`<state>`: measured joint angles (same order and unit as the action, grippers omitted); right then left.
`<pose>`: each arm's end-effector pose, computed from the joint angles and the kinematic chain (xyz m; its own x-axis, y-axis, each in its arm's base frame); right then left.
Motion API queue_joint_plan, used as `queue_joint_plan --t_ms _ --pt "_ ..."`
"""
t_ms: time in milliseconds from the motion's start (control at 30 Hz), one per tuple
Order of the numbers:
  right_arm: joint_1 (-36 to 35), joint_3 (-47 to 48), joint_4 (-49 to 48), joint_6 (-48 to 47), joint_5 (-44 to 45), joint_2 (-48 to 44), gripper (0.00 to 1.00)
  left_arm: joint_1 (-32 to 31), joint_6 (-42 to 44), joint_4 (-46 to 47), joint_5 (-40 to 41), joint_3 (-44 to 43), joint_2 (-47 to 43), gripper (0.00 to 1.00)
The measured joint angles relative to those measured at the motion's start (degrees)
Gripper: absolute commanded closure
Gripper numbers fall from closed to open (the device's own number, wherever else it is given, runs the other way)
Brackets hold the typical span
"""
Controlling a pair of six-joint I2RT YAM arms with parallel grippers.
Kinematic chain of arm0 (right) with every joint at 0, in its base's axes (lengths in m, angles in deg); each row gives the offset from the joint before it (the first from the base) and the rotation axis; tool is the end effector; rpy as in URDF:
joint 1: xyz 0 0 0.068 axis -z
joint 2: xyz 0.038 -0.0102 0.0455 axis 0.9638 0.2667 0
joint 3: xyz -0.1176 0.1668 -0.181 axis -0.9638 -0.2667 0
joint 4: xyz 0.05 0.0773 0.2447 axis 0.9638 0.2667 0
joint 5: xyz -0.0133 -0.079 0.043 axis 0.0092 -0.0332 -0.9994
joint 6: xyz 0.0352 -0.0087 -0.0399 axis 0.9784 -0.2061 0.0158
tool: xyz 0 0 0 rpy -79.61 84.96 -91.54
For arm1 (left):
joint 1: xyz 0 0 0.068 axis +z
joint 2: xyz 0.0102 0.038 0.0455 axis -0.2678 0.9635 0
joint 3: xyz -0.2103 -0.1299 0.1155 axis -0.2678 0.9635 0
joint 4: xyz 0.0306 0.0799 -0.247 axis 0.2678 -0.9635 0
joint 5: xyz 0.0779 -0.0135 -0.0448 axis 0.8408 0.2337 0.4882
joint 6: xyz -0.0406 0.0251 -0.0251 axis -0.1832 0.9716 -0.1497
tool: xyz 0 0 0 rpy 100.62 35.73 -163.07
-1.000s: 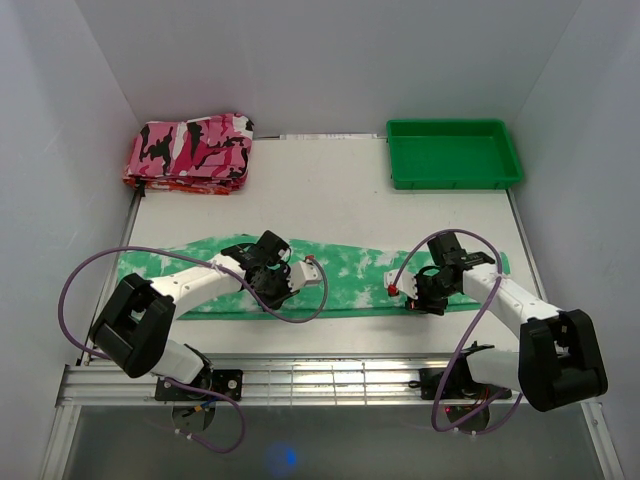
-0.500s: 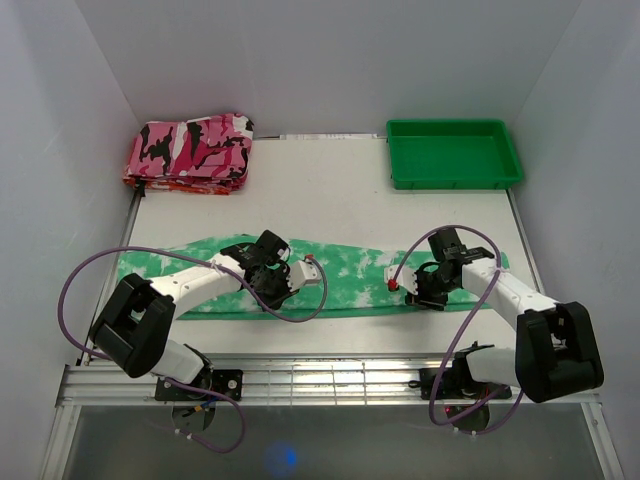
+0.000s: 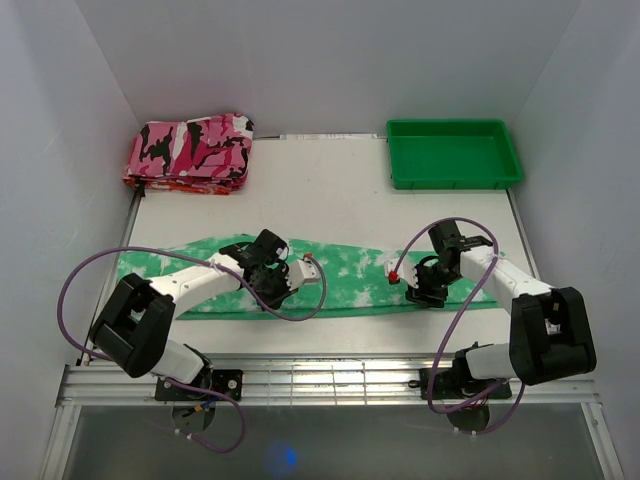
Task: Fold and stack the trousers
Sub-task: Fold the trousers
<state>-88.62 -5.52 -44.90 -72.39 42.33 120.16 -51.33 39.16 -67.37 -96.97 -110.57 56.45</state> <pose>0.2058 0.0643 0.1721 0.0477 -0.9246 -0.3779 -0.9946 -0.0091 -0.1033 0.1924 -0.1515 0.1678 -0.3213 0.8666 -0.3818 0.9459 0.3125 -0.0867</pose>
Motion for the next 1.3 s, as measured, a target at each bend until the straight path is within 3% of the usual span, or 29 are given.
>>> queue_joint_plan --t_ms 200,400,633,767,800,1000,1300 --pt "0.3 1.2 1.6 -0.3 -0.7 1.5 0.46 0.2 0.0 0.0 -0.3 0.0 0.0 1.0" --pt "0.7 2.4 2.1 -0.5 -1.1 2.8 0.53 0.5 0.7 -0.5 -0.6 -0.5 0.0 1.0" --pt "0.9 2.2 1.3 -1.0 -0.6 3.7 0.53 1.4 0.9 -1.2 -1.1 -1.5 0.9 1.0" --pt "0.9 0.5 -0.2 -1.3 0.2 3.5 0.67 2.0 1.0 -1.3 -1.6 -1.8 1.2 1.0" --pt "0.9 0.3 -0.7 -1.7 0.3 3.2 0.75 2.1 1.0 -1.3 -1.7 -1.8 1.2 1.0" --pt "0.9 0.3 -0.7 -2.8 0.8 1.7 0.89 2.5 1.1 -1.4 -2.1 -1.8 1.2 1.0" --pt "0.9 3.0 1.9 -3.2 1.0 -3.4 0.92 4.2 2.2 -6.5 -4.5 -4.3 -4.4 1.0"
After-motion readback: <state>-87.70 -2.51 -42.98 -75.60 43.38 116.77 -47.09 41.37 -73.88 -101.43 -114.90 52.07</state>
